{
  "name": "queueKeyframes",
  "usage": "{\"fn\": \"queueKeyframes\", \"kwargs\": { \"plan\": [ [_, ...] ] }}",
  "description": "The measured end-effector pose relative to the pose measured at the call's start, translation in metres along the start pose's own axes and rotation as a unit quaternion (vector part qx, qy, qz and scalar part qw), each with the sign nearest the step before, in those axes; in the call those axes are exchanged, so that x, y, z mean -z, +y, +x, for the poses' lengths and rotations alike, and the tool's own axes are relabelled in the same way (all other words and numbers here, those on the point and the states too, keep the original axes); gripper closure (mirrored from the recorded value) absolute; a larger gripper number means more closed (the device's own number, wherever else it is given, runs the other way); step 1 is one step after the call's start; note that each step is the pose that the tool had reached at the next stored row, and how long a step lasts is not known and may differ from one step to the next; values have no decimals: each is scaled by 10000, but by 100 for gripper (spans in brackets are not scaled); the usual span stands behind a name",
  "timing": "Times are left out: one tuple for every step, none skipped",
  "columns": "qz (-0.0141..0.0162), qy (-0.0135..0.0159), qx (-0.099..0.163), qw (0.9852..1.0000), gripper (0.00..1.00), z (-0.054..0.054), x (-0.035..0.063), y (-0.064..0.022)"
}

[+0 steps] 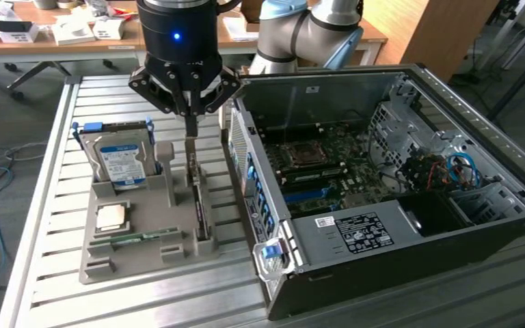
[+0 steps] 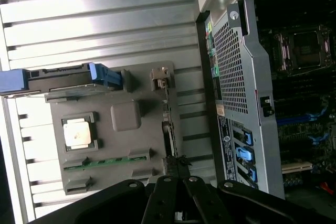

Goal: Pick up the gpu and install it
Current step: 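Pick up the gpu and move the gpu toward the slot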

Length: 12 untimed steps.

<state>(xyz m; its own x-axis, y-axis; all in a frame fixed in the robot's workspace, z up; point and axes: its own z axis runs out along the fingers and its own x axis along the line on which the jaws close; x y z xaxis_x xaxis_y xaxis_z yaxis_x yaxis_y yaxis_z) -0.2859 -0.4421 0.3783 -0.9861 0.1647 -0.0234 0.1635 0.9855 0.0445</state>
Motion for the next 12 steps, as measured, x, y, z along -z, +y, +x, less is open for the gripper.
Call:
{"fn": "queueKeyframes", "kwargs": {
  "plan": [
    [0, 0, 0, 10000, 89, 0, 0, 0],
    [0, 0, 0, 10000, 89, 0, 0, 0],
    [0, 0, 0, 10000, 89, 0, 0, 0],
    [0, 0, 0, 10000, 89, 0, 0, 0],
    [0, 0, 0, 10000, 89, 0, 0, 0],
    [0, 0, 0, 10000, 89, 0, 0, 0],
    [0, 0, 0, 10000, 89, 0, 0, 0],
    [0, 0, 0, 10000, 83, 0, 0, 0],
    [0, 0, 0, 10000, 83, 0, 0, 0],
    [0, 0, 0, 10000, 77, 0, 0, 0],
    [0, 0, 0, 10000, 77, 0, 0, 0],
    [0, 0, 0, 10000, 71, 0, 0, 0]
  ]
}}
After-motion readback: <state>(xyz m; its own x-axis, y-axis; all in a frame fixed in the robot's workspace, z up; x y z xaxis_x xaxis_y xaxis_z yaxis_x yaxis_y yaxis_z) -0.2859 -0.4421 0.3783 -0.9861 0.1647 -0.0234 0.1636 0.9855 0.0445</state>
